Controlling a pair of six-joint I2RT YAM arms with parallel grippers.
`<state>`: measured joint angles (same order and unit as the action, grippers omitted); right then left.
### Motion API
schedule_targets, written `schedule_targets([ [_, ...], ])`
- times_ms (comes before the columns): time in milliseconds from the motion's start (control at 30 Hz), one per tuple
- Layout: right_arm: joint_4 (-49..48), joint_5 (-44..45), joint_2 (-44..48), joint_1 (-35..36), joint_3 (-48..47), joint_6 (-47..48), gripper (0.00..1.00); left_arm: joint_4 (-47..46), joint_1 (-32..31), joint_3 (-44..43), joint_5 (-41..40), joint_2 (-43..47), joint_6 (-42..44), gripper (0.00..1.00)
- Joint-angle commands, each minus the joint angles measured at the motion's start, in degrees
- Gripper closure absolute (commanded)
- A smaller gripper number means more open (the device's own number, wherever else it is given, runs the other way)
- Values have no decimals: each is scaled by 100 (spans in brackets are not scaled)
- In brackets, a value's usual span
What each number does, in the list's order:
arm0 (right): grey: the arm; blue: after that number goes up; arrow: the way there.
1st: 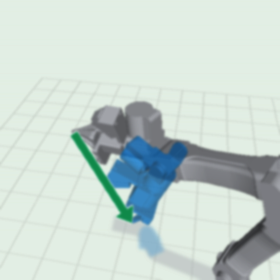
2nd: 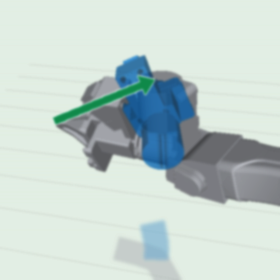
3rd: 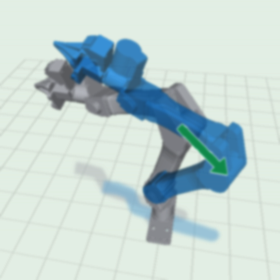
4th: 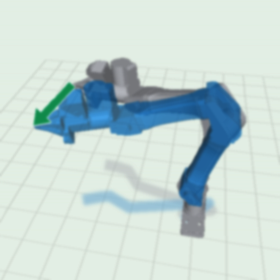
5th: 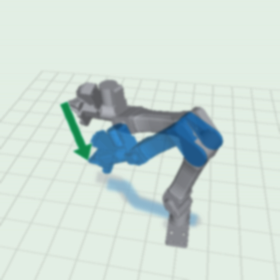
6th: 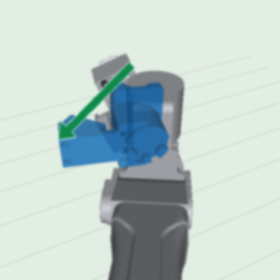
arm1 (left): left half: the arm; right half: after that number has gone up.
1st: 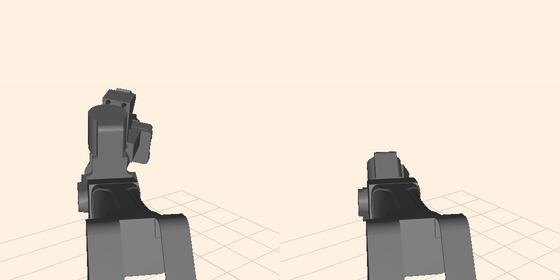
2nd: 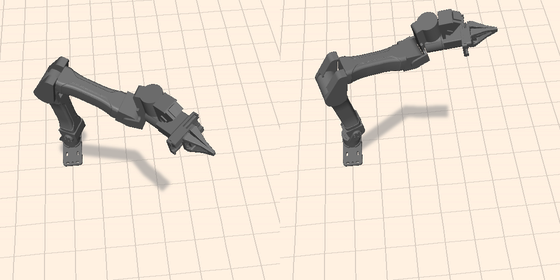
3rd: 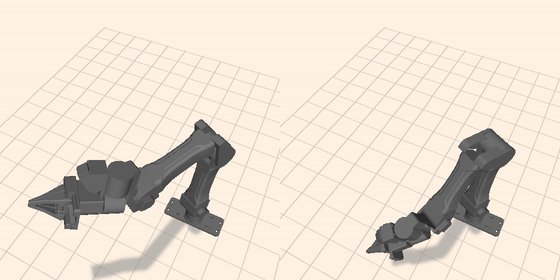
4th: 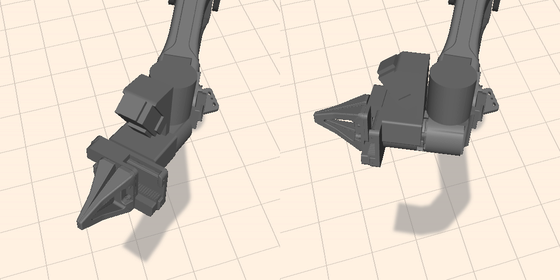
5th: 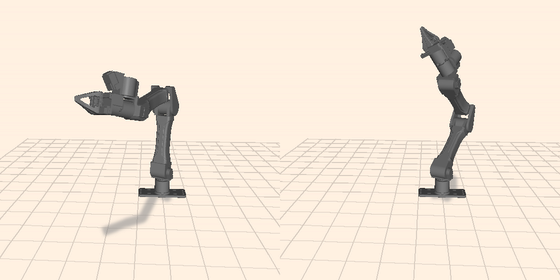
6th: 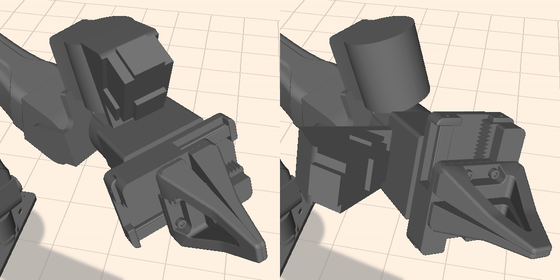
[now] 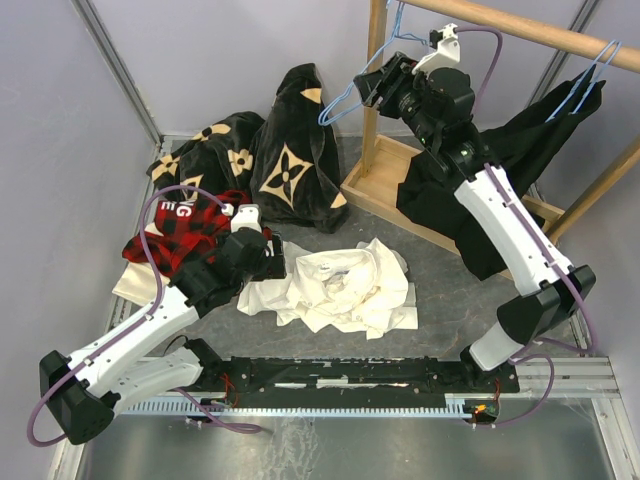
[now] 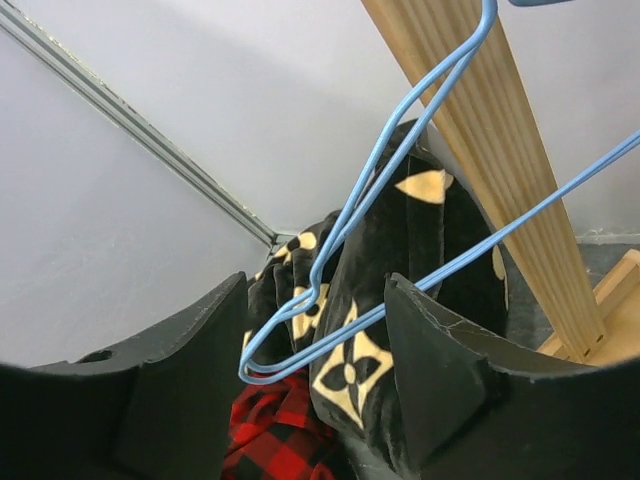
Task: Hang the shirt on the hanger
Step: Pick up the hanger from the clothesline.
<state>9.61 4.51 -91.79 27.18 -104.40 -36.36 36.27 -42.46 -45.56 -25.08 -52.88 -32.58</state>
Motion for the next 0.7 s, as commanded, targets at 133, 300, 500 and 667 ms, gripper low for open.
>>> schedule_targets([
  [133, -116, -115, -336, -32, -481, -279, 30, -117, 18, -78, -38, 108, -214, 1],
  [300, -97, -155, -617, -29, -707, -420, 33, 1, 18, -162, -125, 158, -181, 1],
  [500, -39, -253, -830, -42, -890, -513, 44, 103, 18, -178, -187, 246, -196, 1],
  [667, -61, -291, -785, -42, -879, -507, 64, 122, 15, -133, -190, 337, -231, 1],
])
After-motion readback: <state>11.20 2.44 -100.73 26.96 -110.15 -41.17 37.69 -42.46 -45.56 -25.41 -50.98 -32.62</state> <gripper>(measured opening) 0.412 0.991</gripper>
